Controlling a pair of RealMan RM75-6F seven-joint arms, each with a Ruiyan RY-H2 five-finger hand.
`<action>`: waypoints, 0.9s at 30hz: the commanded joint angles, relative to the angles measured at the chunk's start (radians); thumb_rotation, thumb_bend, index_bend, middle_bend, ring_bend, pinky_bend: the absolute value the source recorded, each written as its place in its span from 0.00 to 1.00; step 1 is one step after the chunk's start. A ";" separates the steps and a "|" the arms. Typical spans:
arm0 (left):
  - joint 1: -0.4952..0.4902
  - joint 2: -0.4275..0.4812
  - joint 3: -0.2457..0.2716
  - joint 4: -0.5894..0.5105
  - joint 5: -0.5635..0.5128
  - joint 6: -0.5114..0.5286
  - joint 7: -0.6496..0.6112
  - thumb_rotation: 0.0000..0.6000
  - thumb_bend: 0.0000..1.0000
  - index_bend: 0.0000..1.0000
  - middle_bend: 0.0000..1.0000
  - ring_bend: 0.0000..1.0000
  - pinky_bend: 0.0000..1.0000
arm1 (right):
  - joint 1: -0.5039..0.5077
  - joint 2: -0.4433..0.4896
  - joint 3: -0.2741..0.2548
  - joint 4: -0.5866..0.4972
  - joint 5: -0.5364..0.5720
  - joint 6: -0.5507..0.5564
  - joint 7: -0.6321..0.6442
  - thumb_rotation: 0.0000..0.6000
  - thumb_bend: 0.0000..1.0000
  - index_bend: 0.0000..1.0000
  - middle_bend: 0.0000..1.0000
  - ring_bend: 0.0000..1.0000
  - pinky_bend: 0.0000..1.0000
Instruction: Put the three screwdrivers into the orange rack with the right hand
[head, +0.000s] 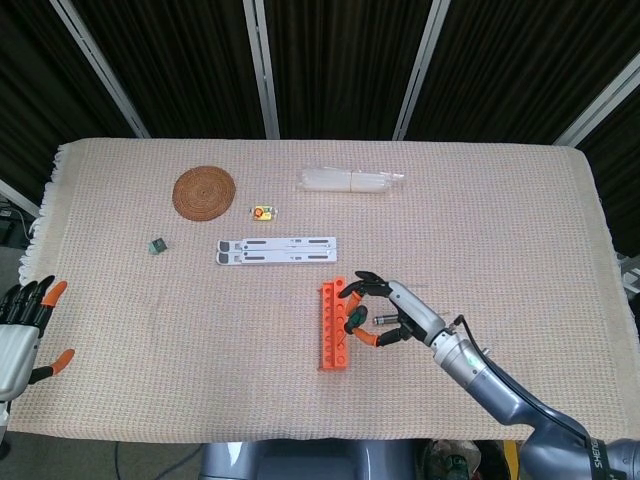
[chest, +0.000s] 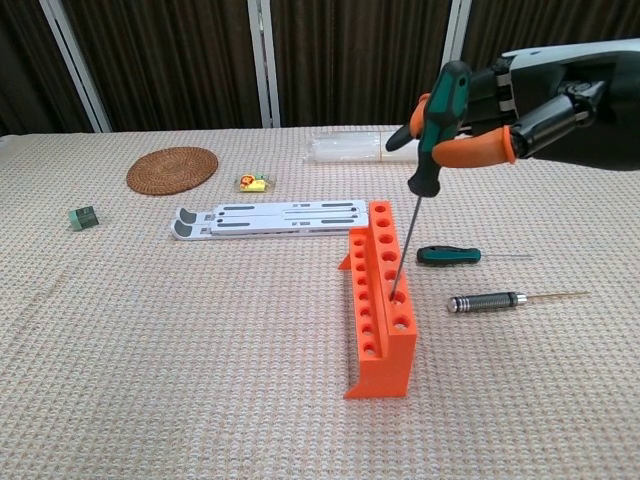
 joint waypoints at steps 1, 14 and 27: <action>0.000 0.001 0.001 -0.003 -0.001 -0.001 0.000 1.00 0.21 0.02 0.00 0.00 0.00 | 0.003 -0.001 -0.003 0.007 -0.006 -0.005 0.005 1.00 0.37 0.65 0.27 0.01 0.00; 0.000 0.012 0.003 -0.006 0.002 -0.003 -0.011 1.00 0.21 0.02 0.00 0.00 0.00 | -0.025 -0.114 -0.068 0.082 -0.080 0.114 -0.126 1.00 0.37 0.65 0.27 0.00 0.00; 0.003 0.010 0.006 0.005 0.005 -0.001 -0.026 1.00 0.20 0.02 0.00 0.00 0.00 | -0.026 -0.197 -0.120 0.123 -0.097 0.155 -0.268 1.00 0.37 0.64 0.26 0.00 0.00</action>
